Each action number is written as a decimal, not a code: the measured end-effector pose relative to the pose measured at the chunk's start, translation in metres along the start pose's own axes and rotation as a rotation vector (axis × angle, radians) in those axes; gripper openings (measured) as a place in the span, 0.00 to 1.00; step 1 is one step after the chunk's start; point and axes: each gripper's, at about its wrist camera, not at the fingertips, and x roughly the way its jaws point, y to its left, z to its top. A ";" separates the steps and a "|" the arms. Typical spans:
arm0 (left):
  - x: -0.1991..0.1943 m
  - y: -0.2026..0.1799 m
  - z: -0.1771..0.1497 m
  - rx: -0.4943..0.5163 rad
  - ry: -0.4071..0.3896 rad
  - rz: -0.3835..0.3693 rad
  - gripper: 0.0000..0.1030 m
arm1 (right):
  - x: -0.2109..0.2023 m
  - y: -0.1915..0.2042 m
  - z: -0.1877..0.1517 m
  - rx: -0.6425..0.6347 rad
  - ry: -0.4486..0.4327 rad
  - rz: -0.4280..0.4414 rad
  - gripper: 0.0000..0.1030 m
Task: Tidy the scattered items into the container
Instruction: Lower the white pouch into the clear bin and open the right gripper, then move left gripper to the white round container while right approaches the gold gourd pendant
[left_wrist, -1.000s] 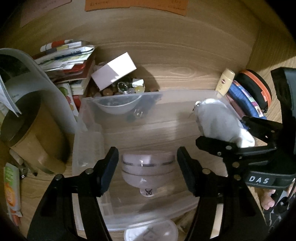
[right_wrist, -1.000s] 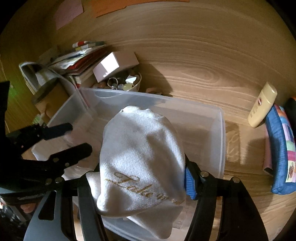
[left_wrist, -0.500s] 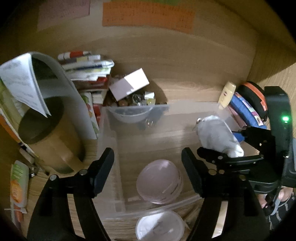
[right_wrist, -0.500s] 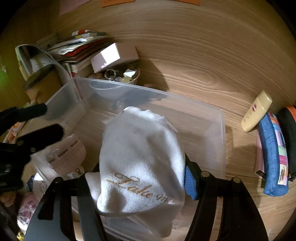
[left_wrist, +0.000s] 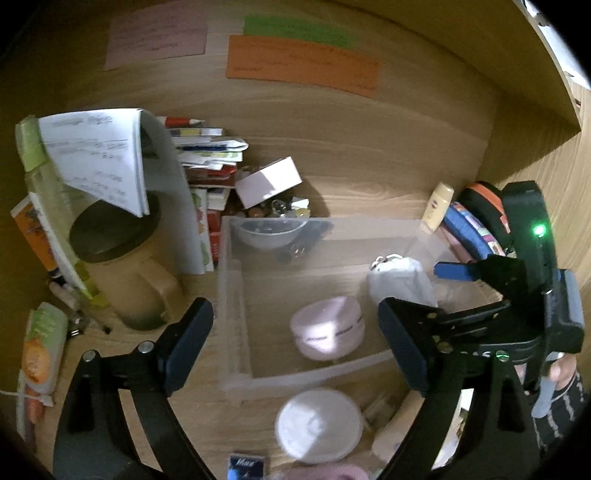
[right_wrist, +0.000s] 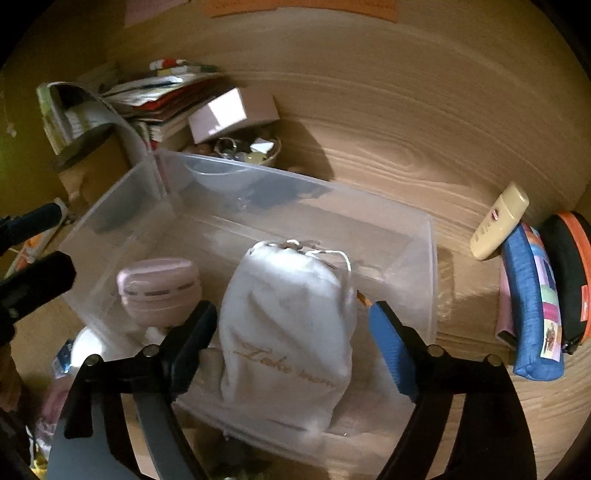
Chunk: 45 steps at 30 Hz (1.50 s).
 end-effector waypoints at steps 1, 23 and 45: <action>-0.003 0.001 -0.001 0.002 0.002 0.007 0.89 | 0.000 0.001 -0.002 -0.005 0.000 0.000 0.80; -0.025 -0.001 -0.037 0.043 0.082 0.038 0.89 | -0.073 -0.032 -0.050 0.031 -0.215 0.012 0.80; 0.010 -0.015 -0.070 0.097 0.295 -0.032 0.80 | -0.029 -0.093 -0.093 0.036 -0.036 -0.180 0.87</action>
